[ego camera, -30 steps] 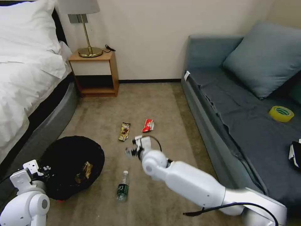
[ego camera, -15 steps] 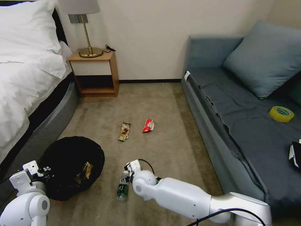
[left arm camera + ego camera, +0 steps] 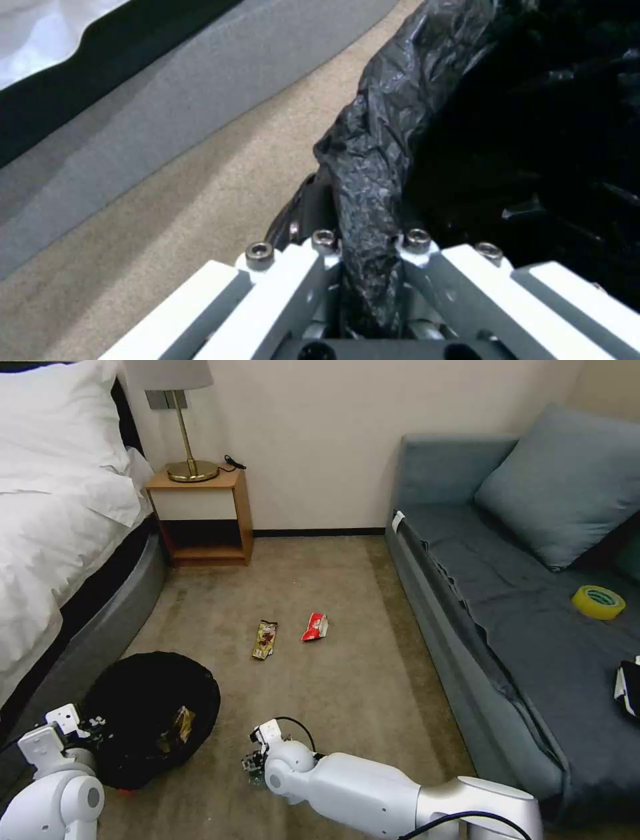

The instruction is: Pick up the trash bin, then pick up the garbage on the floor and place it into the trash bin.

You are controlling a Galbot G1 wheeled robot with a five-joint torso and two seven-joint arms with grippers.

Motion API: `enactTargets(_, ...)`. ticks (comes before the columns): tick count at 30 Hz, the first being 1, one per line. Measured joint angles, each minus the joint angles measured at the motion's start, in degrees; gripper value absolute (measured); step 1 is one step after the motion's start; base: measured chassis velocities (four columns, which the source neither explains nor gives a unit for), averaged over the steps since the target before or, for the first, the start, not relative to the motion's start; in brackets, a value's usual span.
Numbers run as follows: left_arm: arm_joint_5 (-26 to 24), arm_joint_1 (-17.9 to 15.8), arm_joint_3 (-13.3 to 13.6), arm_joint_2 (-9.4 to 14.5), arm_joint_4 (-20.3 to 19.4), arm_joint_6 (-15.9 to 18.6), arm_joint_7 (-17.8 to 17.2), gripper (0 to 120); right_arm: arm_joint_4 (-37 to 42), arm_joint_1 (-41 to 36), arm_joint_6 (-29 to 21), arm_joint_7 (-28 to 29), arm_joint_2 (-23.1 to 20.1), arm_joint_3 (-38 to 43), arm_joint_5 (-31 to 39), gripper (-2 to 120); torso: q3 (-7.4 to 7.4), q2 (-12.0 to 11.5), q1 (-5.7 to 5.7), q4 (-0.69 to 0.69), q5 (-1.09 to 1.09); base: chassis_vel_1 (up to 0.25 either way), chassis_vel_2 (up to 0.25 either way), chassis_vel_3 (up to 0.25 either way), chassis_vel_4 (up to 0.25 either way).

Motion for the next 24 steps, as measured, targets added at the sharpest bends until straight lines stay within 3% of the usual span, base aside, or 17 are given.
enactTargets(19, 0.00, 0.61, -0.54, -0.08, -0.36, -0.50, 0.04, 2, -2.71, -2.11, 1.33, -1.76, 0.77, -2.09, -4.35, 100, 0.00, 0.00, 0.00, 0.00, 0.01, 0.000, 0.000, 0.000, 0.000)
enactTargets(24, 0.04, 0.45, -0.48, -0.07, -0.35, -0.51, 0.04, 2, -2.73, -2.23, 1.44, -2.10, 0.28, -2.11, -4.71, 92, 0.00, 0.00, 0.00, 0.00, 0.01, 0.000, 0.000, 0.000, 0.000)
